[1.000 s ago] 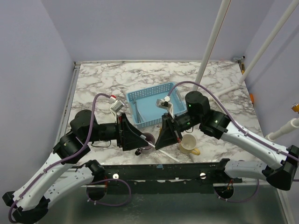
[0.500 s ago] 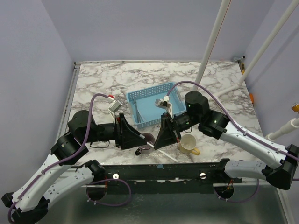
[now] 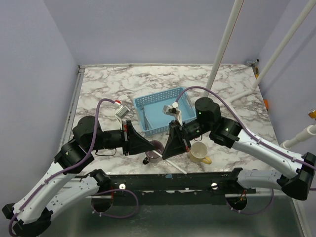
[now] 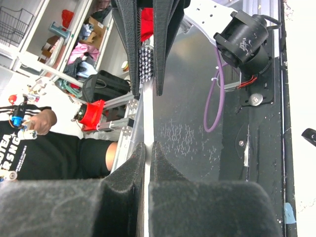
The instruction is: Prepare toiletry sets of a toothbrush and toothpaste on the tray
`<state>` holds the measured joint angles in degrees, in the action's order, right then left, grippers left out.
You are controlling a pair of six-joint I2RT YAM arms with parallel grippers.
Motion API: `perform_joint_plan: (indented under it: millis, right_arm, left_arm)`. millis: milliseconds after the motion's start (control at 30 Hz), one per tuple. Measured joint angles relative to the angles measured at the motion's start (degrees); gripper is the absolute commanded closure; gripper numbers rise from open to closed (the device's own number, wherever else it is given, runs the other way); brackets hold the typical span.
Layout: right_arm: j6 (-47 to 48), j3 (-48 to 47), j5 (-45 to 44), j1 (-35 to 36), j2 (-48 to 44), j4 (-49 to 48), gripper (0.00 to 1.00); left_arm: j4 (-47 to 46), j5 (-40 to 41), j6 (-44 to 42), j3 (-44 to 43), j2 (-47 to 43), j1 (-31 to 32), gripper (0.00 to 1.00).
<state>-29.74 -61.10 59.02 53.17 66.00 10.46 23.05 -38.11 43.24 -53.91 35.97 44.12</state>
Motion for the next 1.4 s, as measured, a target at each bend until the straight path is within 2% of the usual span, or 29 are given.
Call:
perform_joint_plan:
  millis: [233,267,333,400,500,667,967,1067,1167,1400]
  right_arm:
    - [-0.4,0.6,-0.1,0.0,0.0,-0.6,0.99]
    - [-0.4,0.7,-0.2,0.0,0.0,-0.7,0.97]
    - [-0.4,0.7,-0.4,0.0,0.0,-0.7,0.87]
    - [-0.5,0.7,-0.9,0.0,-0.1,-0.6,0.64]
    - [0.0,0.6,-3.0,0.1,-0.5,0.2,0.50]
    - [1.8,0.5,-8.6,0.1,-2.3,4.0,0.46]
    - [3.5,-0.3,-24.5,0.1,-8.9,11.0,0.44]
    - [3.5,-0.2,-31.0,0.1,-11.9,12.2,0.44]
    - [3.2,-0.2,-36.6,0.1,-14.1,13.0,0.44]
    - [2.7,0.7,-45.2,0.1,-15.3,14.2,0.45]
  left_arm:
    - [0.2,0.0,0.0,0.0,0.1,-0.1,1.00]
    - [0.3,0.0,0.0,0.0,0.1,-0.1,1.00]
    - [0.3,0.0,0.0,0.0,0.1,-0.1,1.00]
    - [0.4,0.2,0.0,0.0,0.0,-0.1,1.00]
    - [0.7,0.7,0.0,0.0,-0.5,-0.1,1.00]
    - [2.7,3.2,-0.1,0.0,-2.1,-0.1,1.00]
    - [9.2,13.5,-0.9,-0.1,-4.9,3.4,1.00]
    - [11.0,19.8,-1.0,-0.3,-4.9,8.8,1.00]
    - [13.4,29.3,-1.0,-1.6,-3.3,18.3,1.00]
    - [16.3,50.1,-0.5,-3.1,1.6,34.0,1.00]
